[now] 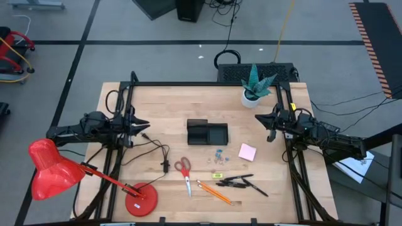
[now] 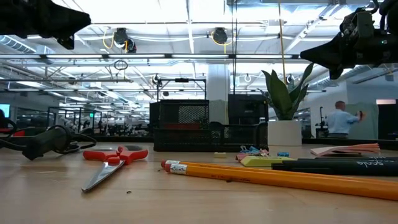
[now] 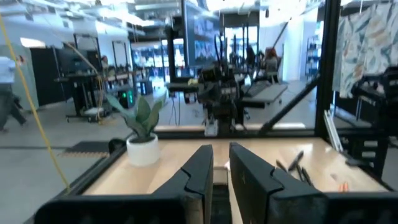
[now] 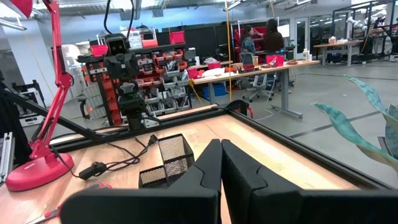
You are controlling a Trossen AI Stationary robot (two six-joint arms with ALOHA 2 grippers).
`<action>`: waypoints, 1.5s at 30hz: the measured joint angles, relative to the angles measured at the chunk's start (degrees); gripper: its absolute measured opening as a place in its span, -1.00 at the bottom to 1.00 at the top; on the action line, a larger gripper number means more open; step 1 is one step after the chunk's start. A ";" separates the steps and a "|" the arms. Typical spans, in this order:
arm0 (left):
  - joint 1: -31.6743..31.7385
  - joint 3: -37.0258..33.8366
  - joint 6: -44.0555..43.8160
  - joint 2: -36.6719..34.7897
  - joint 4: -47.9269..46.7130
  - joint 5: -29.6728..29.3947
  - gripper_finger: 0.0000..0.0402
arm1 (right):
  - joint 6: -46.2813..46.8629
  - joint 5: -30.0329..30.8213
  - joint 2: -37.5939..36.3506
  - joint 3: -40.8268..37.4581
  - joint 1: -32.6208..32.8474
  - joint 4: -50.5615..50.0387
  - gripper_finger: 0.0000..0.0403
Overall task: Pick and place office supplies into organizer
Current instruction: Put the black pen into the black desk organizer
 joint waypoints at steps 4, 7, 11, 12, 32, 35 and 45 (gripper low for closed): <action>0.01 0.02 0.09 6.06 6.50 -2.15 -0.69 | 0.00 -0.13 0.07 0.00 0.02 -0.48 -1.00; 0.02 0.03 1.29 11.23 12.28 -2.73 -0.69 | -0.04 -0.13 0.11 -0.61 0.01 0.00 -1.00; 0.01 -0.01 6.44 16.99 17.88 -1.19 -0.69 | -0.74 -0.04 0.11 -2.38 0.02 0.68 -1.00; 0.01 -0.01 8.09 18.09 20.25 -1.23 -0.69 | -0.94 -0.04 0.11 -2.73 0.01 0.86 -1.00; 0.00 0.60 9.64 20.89 21.87 -4.97 -0.69 | -3.59 -9.08 10.49 0.93 4.30 11.88 -0.31; 0.06 0.60 9.64 20.89 21.45 -5.73 -0.69 | -4.68 -8.22 16.29 3.91 6.71 11.54 -0.22; 0.07 0.62 12.48 20.89 21.41 -6.37 -0.69 | -7.52 -4.23 40.90 21.39 12.74 -1.86 -0.17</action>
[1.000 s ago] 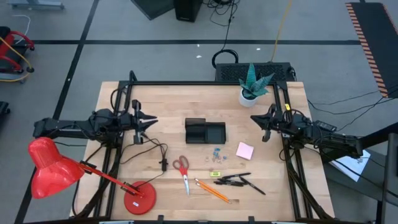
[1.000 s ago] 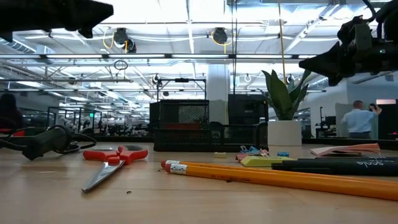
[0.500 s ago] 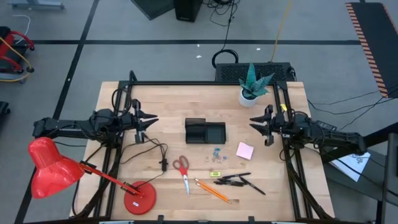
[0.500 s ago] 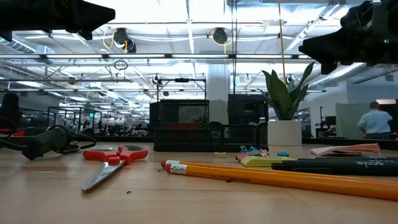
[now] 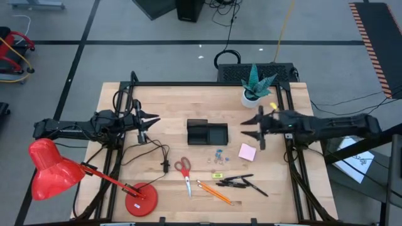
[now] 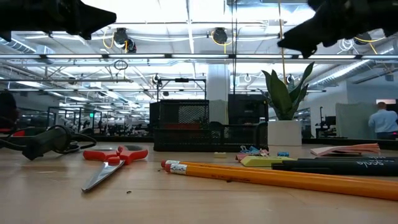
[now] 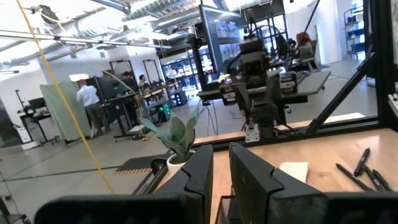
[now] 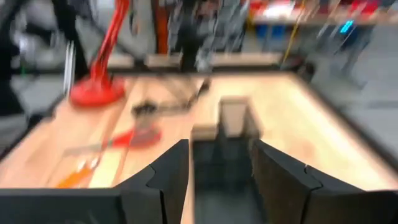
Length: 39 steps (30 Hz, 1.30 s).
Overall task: Pick and place office supplies into organizer
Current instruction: Put the black pen into the black desk organizer
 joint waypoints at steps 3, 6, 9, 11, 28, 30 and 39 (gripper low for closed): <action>0.00 -0.02 0.18 0.00 0.00 0.00 -0.69 | 0.19 -0.04 8.99 5.51 2.44 -6.29 -0.17; 0.00 0.00 0.39 0.00 -0.02 -0.06 -0.69 | 2.11 0.06 16.78 11.01 4.46 -11.66 -0.17; -0.01 0.00 0.42 0.00 -0.25 -0.41 -0.69 | 2.92 0.16 22.54 15.11 6.69 -16.46 -0.17; 0.00 0.00 0.34 0.00 -0.39 -0.91 -0.69 | 3.55 0.04 25.17 17.71 8.01 -19.30 -0.17; 0.00 0.00 -0.06 0.00 -0.78 -0.94 -0.69 | 14.51 4.41 39.86 25.41 22.82 -27.25 -0.17; 0.00 0.00 -0.24 -0.01 -0.79 -0.94 -0.69 | 16.45 4.29 41.89 25.41 23.67 -26.63 -0.17; 0.00 0.00 -0.58 -0.01 -1.17 -0.94 -0.69 | 23.08 4.01 46.36 25.36 27.51 -25.05 -0.17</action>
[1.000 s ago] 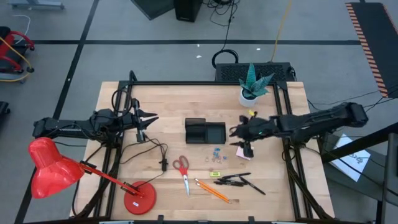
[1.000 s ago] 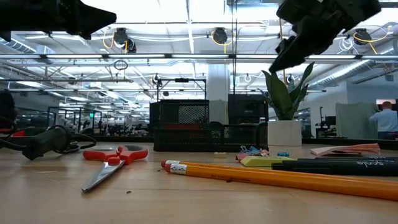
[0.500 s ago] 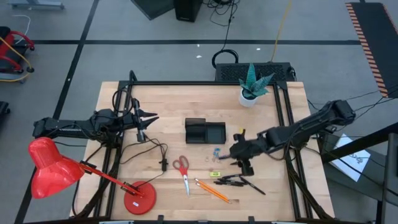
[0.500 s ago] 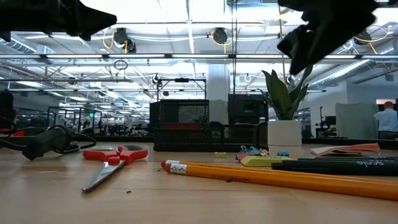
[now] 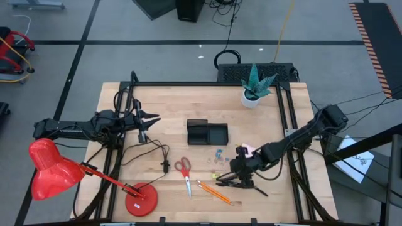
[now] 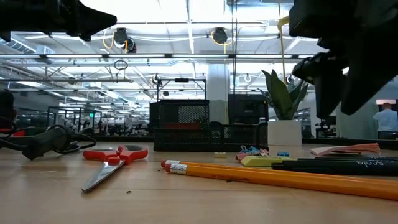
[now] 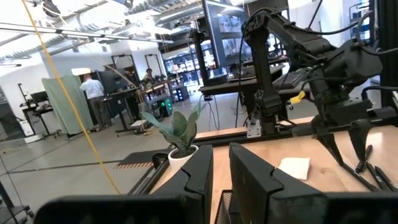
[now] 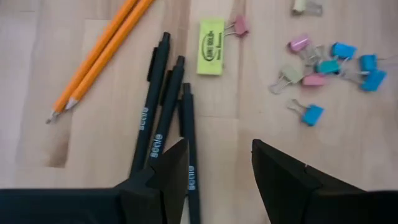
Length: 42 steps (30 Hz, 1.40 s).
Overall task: Pick and place office supplies into organizer
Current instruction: Put the black pen into the black desk organizer
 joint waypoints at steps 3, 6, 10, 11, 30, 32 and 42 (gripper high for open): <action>0.00 0.00 -0.12 -0.01 -0.02 -0.01 -0.69 | 1.69 0.19 0.04 0.00 1.21 0.14 -0.17; 0.00 0.00 -0.11 0.01 -0.02 0.00 -0.69 | 3.23 0.17 0.13 0.00 2.26 0.11 -0.17; 0.00 0.00 -0.11 0.01 -0.01 -0.01 -0.69 | 2.06 0.75 1.34 0.00 3.57 -0.03 -0.17; 0.00 0.00 -0.11 0.01 -0.01 0.00 -0.69 | 1.67 1.66 1.93 0.00 4.04 -0.42 -0.17; 0.00 0.04 -2.54 -0.02 0.88 -0.02 -0.69 | 2.43 1.63 11.27 0.20 4.47 0.25 -0.17; 0.00 0.04 -2.54 0.01 0.93 -0.02 -0.69 | 2.43 1.61 11.89 0.22 4.45 0.23 -0.17; 0.00 0.04 -2.82 0.01 0.91 0.00 -0.69 | 2.34 0.09 12.69 0.11 4.41 0.28 -0.31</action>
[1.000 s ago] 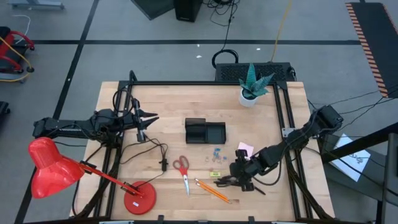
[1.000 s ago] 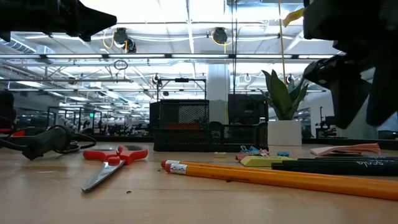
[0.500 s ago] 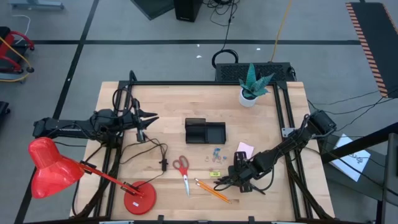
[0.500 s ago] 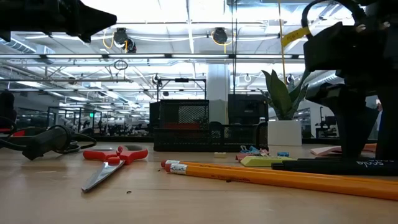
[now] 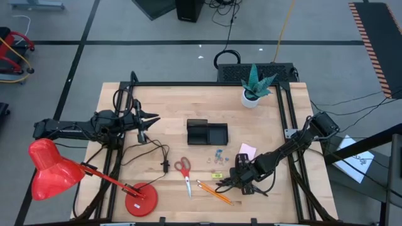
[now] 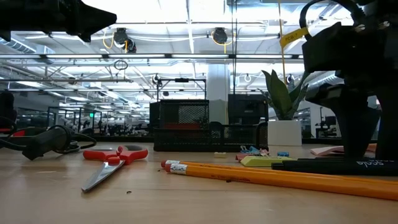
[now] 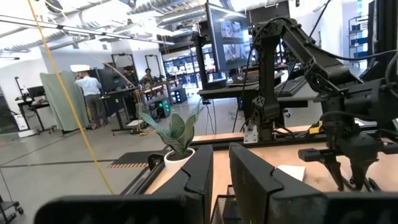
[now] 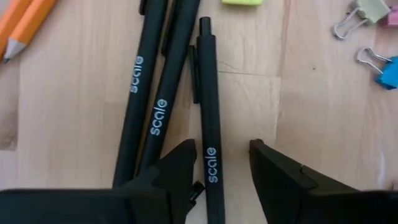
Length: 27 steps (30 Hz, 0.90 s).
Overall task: Pick and place office supplies into organizer
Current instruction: Put the black pen into the black desk organizer
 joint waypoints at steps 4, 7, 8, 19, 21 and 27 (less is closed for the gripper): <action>0.00 0.00 -0.01 -0.01 0.00 0.02 -0.69 | -0.28 -0.42 0.07 0.00 0.00 0.45 -0.53; 0.00 0.00 -0.02 -0.01 0.00 0.02 -0.69 | -0.26 -0.54 0.11 -0.03 0.00 0.53 -0.74; 0.00 0.00 -0.03 0.00 0.00 0.03 -0.69 | -0.27 -0.53 0.11 -0.04 0.02 0.52 -0.80; 0.00 0.00 -0.11 0.00 -0.02 0.07 -0.69 | 1.14 0.69 -1.79 -0.17 -0.20 2.65 -0.81; 0.00 0.00 -0.09 -0.02 -0.02 0.07 -0.69 | 1.28 2.22 -3.11 -0.38 -0.23 2.83 -0.84; 0.00 0.00 -0.09 0.00 -0.10 0.07 -0.69 | -1.62 8.68 -7.96 -0.35 -0.62 5.93 -0.90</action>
